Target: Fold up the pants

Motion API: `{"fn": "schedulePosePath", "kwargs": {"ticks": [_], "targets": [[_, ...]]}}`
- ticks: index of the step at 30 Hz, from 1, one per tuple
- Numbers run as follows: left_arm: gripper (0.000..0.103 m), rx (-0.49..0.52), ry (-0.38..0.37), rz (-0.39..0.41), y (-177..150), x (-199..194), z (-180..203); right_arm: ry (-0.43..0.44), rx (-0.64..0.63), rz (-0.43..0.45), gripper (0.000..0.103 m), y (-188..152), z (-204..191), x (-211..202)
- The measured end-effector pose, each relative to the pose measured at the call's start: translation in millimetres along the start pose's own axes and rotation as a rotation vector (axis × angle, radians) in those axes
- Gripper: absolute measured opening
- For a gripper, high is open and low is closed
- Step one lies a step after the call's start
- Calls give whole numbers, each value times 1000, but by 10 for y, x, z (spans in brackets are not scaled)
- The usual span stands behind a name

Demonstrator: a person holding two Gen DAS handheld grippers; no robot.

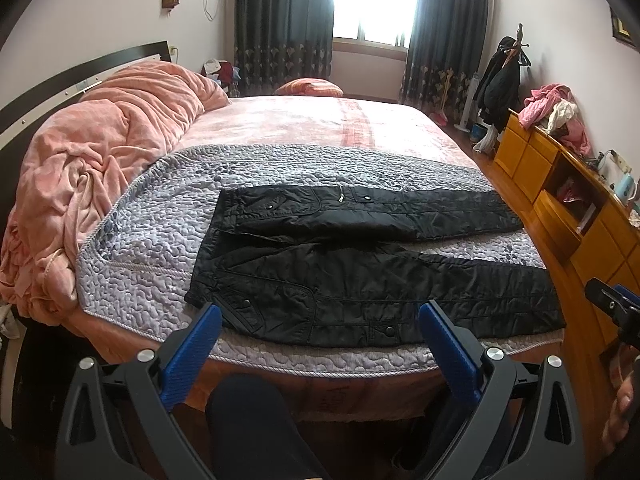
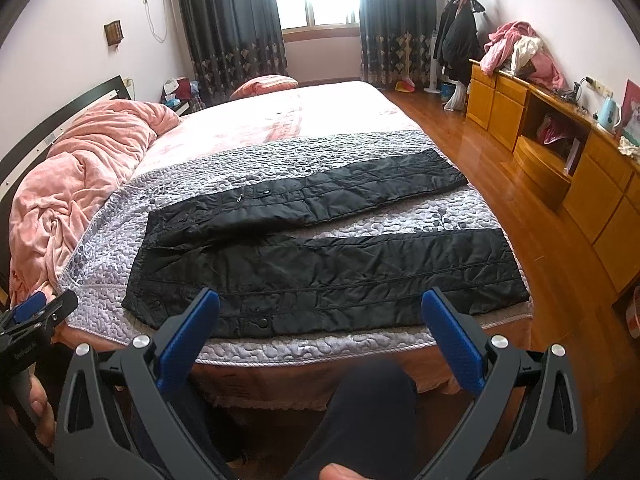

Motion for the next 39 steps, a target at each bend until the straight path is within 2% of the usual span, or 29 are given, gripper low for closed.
{"fn": "schedulePosePath", "kwargs": {"ticks": [39], "targets": [[99,-4,6,2,36,-49,-27,-3,-5,-2,101,19,-13,-75]]}}
Point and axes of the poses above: each gripper's, at about its wrist camera, not at the fingertips, and x roughly the way its jaws point, z to its right, y to its top, the point moved 10 cm from there along x, roughly the way its jaws point, and after that the axes turned 15 degrees about y, right-handed, at the moved point
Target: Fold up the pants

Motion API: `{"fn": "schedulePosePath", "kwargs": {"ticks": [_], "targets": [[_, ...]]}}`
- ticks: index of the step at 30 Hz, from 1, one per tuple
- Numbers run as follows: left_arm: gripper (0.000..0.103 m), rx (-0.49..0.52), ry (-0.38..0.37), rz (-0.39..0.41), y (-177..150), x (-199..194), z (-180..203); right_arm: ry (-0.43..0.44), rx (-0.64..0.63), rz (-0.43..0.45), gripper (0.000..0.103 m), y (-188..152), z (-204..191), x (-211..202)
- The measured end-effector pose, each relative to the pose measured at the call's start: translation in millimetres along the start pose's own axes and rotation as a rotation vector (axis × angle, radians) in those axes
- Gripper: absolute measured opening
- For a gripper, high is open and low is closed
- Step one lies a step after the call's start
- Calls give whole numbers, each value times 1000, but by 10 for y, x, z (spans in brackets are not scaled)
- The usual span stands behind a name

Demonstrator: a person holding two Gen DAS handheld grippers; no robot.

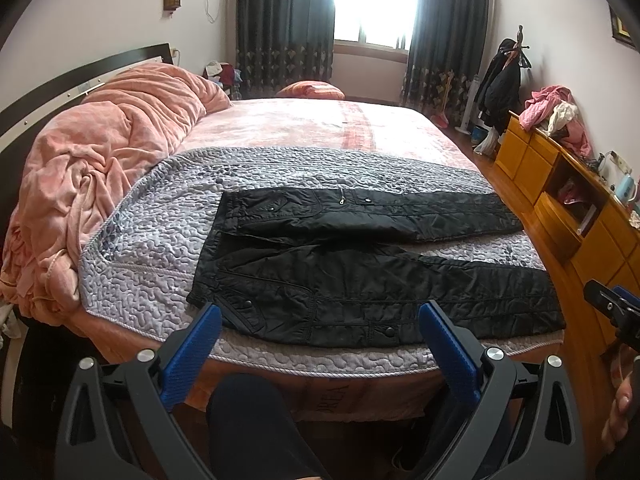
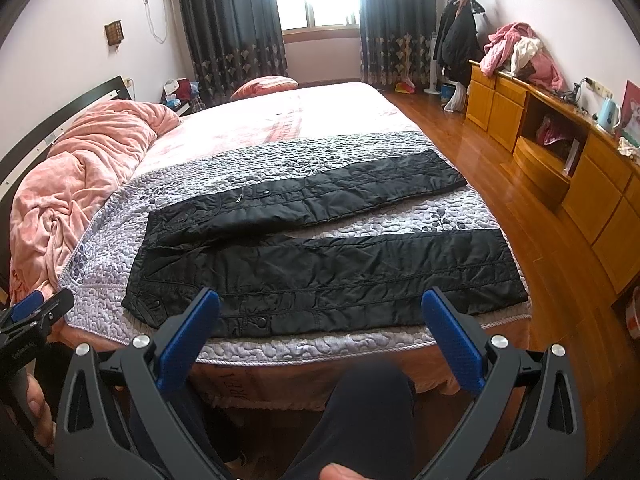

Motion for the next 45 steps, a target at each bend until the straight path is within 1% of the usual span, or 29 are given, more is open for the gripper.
{"fn": "schedulePosePath", "kwargs": {"ticks": [13,15,16,18,19,20,21,22,23,24,25,26,27,28,29,30,31,32,33,34,35,36,37,38,40,41,42,43,45], "targets": [[99,5,-2,-7,-23,35,-8,5,-3,-20,101,-13,0,137],[99,8,-32,-23,-65,126,26,14,-12,-20,101,-20,16,204],[99,6,-67,-35,-95,206,31,21,-25,-6,101,-6,39,246],[99,1,-109,-65,-185,451,-33,23,-53,32,101,12,183,397],[99,-8,-115,-68,-223,559,-91,32,-36,-1,101,-31,267,522],[99,-24,-104,-76,-259,706,-195,54,3,-55,101,-94,389,683],[98,-43,-87,-86,-295,826,-280,82,42,-84,101,-143,484,792],[98,-84,-63,-104,-335,1012,-445,118,110,-102,100,-210,663,945],[98,-135,-46,-133,-386,1217,-623,117,143,-111,100,-255,786,1028],[96,-166,-43,-165,-428,1362,-730,115,162,-125,100,-304,880,1101],[94,-206,-43,-232,-504,1593,-875,108,183,-150,100,-380,1020,1216],[84,-242,-54,-284,-568,1818,-1000,102,204,-163,98,-437,1133,1295],[79,-259,-59,-312,-610,1969,-1082,99,222,-168,95,-478,1210,1345],[79,-280,-68,-357,-669,2191,-1178,100,257,-185,84,-546,1325,1432],[79,-314,-98,-400,-724,2402,-1252,118,295,-202,66,-610,1406,1506],[77,-343,-114,-416,-758,2517,-1309,136,324,-217,58,-670,1469,1560],[76,-394,-124,-433,-792,2695,-1390,163,376,-237,49,-766,1559,1642],[71,-440,-137,-456,-832,2868,-1455,178,411,-249,46,-829,1637,1699],[55,-487,-169,-485,-871,3025,-1495,179,429,-256,45,-872,1713,1724],[47,-517,-202,-503,-903,3128,-1512,179,459,-259,45,-927,1803,1753],[43,-551,-221,-537,-949,3242,-1515,182,482,-257,46,-960,1871,1764],[43,-579,-220,-563,-992,3337,-1528,182,511,-252,49,-991,1948,1759],[43,-595,-207,-579,-1034,3441,-1553,185,532,-246,66,-1009,1989,1740],[43,-606,-205,-588,-1058,3519,-1556,187,554,-227,79,-1009,2056,1722],[50,-620,-191,-600,-1071,3609,-1522,181,593,-183,82,-1022,2244,1663],[65,-628,-178,-602,-1077,3633,-1509,186,621,-177,83,-1038,2320,1649],[77,-637,-169,-600,-1063,3672,-1516,190,649,-172,84,-1049,2380,1642],[79,-654,-158,-596,-1066,3687,-1512,195,696,-157,84,-1068,2504,1621],[79,-664,-165,-603,-1060,3721,-1447,208,756,-122,85,-1075,2735,1574]]}}
Point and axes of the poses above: each gripper's, at about its wrist camera, not at the fingertips, and x roughly the way its jaws point, z to its right, y to its top, the point moved 10 cm from there along x, roughly the way its jaws point, and after that the axes turned 15 degrees about y, right-handed, at the moved point
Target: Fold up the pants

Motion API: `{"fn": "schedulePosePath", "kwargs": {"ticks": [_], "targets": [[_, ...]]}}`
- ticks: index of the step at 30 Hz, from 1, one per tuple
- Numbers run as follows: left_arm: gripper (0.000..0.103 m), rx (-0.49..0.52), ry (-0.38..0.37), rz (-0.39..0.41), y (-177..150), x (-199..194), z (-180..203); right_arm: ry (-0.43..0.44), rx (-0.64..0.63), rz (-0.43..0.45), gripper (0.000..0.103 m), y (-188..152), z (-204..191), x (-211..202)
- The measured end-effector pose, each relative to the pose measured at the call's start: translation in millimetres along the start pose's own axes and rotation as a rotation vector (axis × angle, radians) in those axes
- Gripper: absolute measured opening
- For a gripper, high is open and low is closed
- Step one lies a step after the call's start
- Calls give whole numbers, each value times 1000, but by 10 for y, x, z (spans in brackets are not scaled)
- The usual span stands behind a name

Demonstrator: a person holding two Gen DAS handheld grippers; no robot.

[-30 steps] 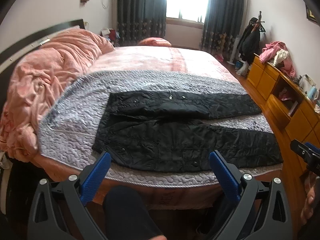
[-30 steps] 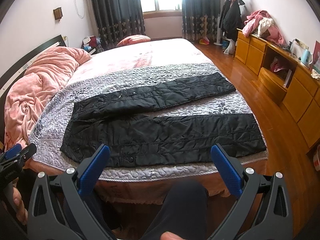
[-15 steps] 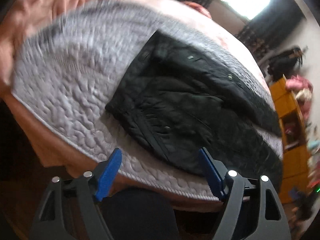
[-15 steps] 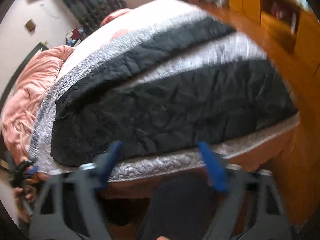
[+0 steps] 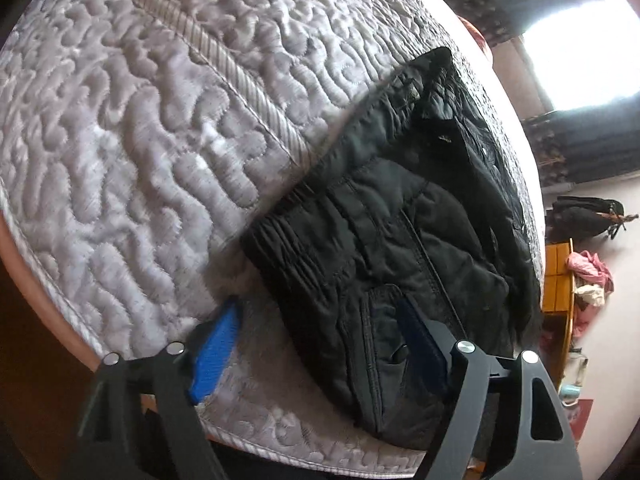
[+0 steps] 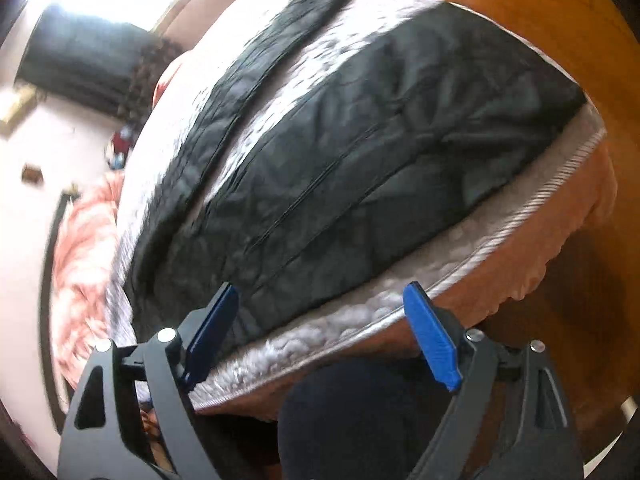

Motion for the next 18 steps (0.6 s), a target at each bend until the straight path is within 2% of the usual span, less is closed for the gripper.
{"fn": "schedulePosePath", "kwargs": {"ticks": [3,7,8,11,12,15,18], "targets": [[79,17,-8,-7,-51,52,132,30,77,86,85,294,262,-190],[79,5,12,-5,-71,107,160,101,284,233,84,755,882,-538],[77,0,14,-5,-78,107,177,86,314,258,86,826,1028,-602],[54,5,-7,-16,-163,97,314,110,353,270,86,965,1226,-634],[50,18,8,0,-167,97,356,114,356,271,86,980,1236,-628],[44,26,31,2,-182,150,396,95,351,275,86,1067,1348,-585],[43,-40,17,-12,-179,230,372,99,363,275,84,1155,1485,-501]]}}
Point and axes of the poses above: each gripper's, at about its wrist camera, not at the fingertips, and x roughly the way its jaws point, z to its right, y to its top, the point moved 10 cm from there along x, roughly the way its jaws point, and after that the axes turned 15 degrees about y, right-handed, at the moved point
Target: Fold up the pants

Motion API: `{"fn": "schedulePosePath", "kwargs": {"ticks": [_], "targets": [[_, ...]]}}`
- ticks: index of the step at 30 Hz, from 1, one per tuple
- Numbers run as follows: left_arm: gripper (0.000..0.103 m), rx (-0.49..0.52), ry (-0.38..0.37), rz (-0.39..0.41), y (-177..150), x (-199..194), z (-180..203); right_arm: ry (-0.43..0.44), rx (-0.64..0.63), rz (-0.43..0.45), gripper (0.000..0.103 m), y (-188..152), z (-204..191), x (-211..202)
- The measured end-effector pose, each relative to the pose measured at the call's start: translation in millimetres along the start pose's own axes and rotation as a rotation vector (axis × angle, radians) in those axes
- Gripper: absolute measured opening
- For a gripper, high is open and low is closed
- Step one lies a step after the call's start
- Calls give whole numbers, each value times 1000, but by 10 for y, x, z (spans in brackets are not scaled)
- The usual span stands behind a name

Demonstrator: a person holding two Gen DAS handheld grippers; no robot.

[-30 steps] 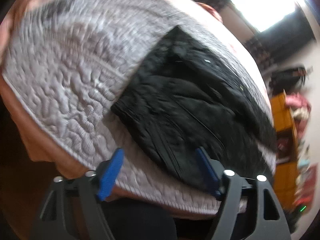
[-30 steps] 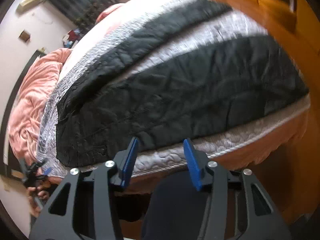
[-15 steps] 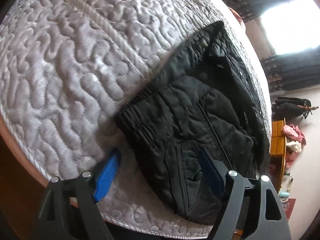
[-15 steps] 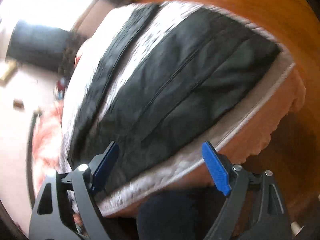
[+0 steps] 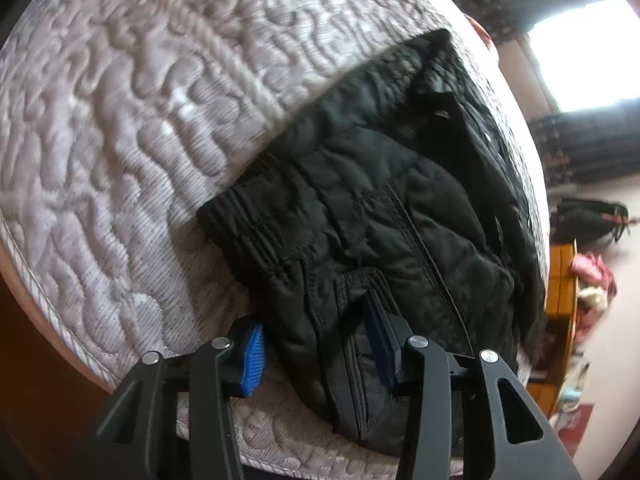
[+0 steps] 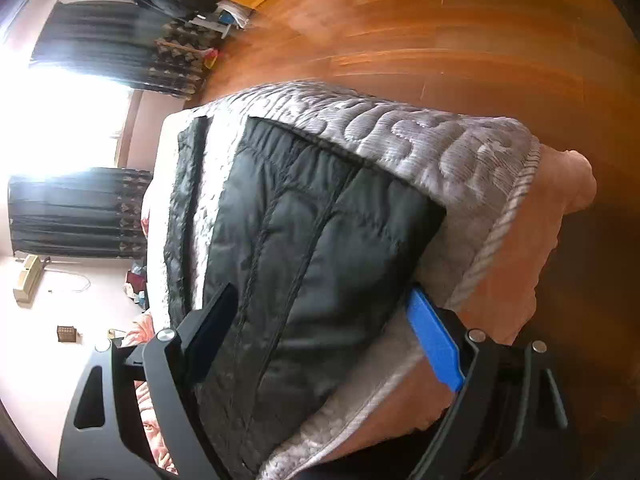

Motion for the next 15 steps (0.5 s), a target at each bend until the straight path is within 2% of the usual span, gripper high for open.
{"fn": "schedulePosePath", "kwargs": {"ticks": [1,3,4,5,6,10,15], "targets": [[41,-13,3,0,1,-2,-11,4,1,-3,77,13,11,19],[21,-38,18,17,13,-42,-34,12,-5,-8,51,38,18,67],[18,-58,17,27,14,-81,-92,26,-9,-18,30,26,7,95],[14,-84,16,39,24,-118,-108,42,-12,-30,19,-1,-10,117],[10,-108,21,56,37,-171,-133,43,-18,-37,18,-27,-24,115],[9,-177,2,95,117,-361,-284,50,-82,-74,16,-246,-238,129],[10,-259,47,124,205,-468,-644,11,-149,-182,16,-599,-325,346]]}}
Point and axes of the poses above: each gripper's, at about its wrist camera, not at the fingertips, and x roughly the way its jaws point, z to its right, y to its top, the point moved 10 cm from there along x, roughly the way its jaws point, and after that the axes turned 15 degrees about y, right-handed, at the moved point
